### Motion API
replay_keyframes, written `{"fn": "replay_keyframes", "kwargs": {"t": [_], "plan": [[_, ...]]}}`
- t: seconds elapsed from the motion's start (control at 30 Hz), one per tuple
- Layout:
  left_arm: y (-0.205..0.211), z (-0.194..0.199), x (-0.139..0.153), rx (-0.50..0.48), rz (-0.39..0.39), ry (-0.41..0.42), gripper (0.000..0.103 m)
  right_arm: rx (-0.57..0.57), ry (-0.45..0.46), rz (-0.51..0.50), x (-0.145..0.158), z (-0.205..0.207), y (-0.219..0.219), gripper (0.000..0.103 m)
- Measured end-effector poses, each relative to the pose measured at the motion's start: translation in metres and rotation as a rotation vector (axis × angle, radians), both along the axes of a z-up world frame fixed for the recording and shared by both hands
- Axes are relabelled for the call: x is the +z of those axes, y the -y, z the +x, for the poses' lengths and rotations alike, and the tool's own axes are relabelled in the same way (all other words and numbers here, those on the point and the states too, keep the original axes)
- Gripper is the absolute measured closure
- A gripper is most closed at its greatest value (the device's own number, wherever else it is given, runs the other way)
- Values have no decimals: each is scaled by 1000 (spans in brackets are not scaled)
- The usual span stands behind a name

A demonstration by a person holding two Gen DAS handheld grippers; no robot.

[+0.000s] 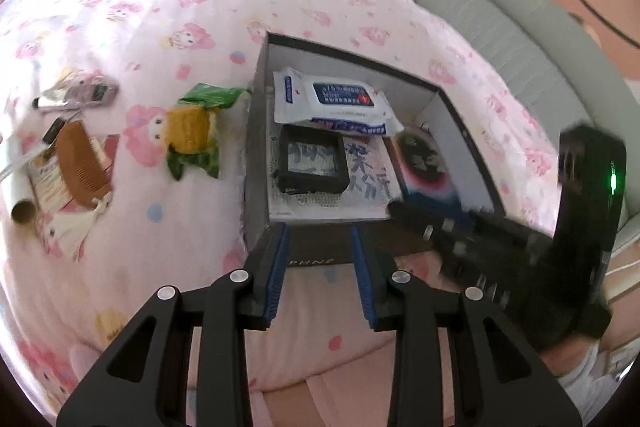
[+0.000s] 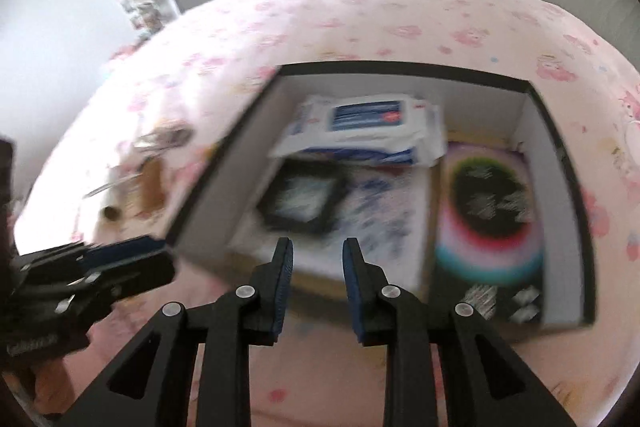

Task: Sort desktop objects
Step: 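Withdraw the right gripper up out of the DAPHNE box, then move the right gripper to the white tassel of the wooden comb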

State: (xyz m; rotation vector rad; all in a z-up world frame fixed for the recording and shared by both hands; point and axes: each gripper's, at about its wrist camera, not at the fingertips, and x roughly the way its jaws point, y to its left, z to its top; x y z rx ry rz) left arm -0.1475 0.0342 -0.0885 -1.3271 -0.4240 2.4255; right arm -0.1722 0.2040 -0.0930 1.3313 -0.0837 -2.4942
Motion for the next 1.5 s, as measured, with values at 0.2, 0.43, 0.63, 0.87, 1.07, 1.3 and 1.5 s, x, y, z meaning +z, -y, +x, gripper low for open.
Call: {"fn": "replay_keyframes", "kwargs": {"t": [0.2, 0.43, 0.63, 0.87, 1.07, 1.3, 1.5], "plan": [[11, 37, 16, 33, -48, -83, 72, 64, -39, -65, 14, 29, 31, 74], [51, 58, 22, 111, -56, -77, 72, 94, -43, -86, 23, 46, 66, 74], [119, 42, -2, 329, -22, 68, 72, 182, -25, -67, 16, 39, 122, 74], [188, -25, -45, 538, 61, 295, 72, 251, 27, -5, -8, -10, 200, 74], [206, -40, -90, 552, 147, 367, 72, 258, 155, 43, -65, -34, 218, 74], [210, -44, -100, 559, 212, 396, 72, 204, 220, -43, -93, -54, 219, 74], [209, -48, -105, 574, 182, 406, 72, 248, 265, -13, -121, -69, 246, 71]]}}
